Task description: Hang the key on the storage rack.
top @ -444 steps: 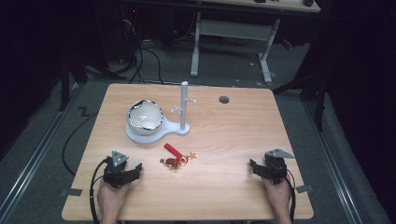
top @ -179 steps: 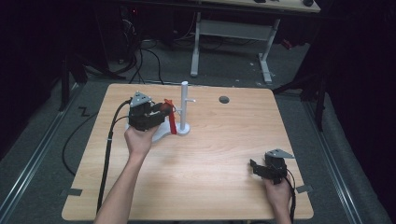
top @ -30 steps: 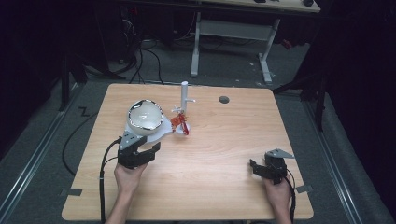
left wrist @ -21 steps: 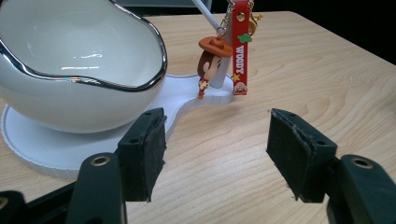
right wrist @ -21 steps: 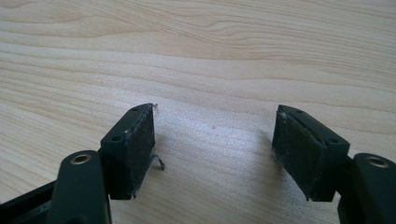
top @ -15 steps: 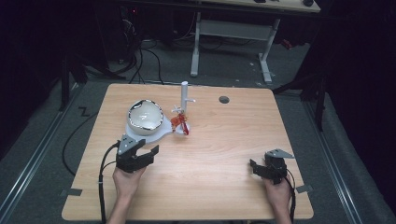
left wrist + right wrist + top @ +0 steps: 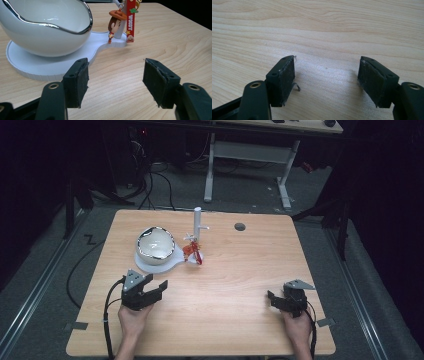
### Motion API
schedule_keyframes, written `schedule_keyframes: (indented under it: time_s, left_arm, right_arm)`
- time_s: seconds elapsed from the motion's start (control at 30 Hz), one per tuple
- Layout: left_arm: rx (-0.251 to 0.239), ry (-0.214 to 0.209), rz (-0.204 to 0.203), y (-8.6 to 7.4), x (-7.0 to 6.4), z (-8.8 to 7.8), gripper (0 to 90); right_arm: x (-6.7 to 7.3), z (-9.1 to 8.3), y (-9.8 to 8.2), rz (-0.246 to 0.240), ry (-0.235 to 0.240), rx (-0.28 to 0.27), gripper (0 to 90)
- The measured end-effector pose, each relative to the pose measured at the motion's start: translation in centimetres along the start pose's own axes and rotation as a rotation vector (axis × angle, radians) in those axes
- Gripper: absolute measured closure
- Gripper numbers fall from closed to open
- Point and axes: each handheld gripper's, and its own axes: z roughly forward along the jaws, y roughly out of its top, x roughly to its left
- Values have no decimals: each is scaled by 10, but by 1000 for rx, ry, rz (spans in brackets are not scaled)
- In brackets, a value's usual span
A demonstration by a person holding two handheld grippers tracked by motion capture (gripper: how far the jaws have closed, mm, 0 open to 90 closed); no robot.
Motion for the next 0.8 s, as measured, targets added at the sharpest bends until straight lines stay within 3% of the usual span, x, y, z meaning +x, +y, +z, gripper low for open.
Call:
schedule_keyframes:
  time_s: [0.8]
  left_arm:
    - [23,15,-9,-15,0,-3,374]
  right_arm:
    - [0,0,0,0,0,0,304]
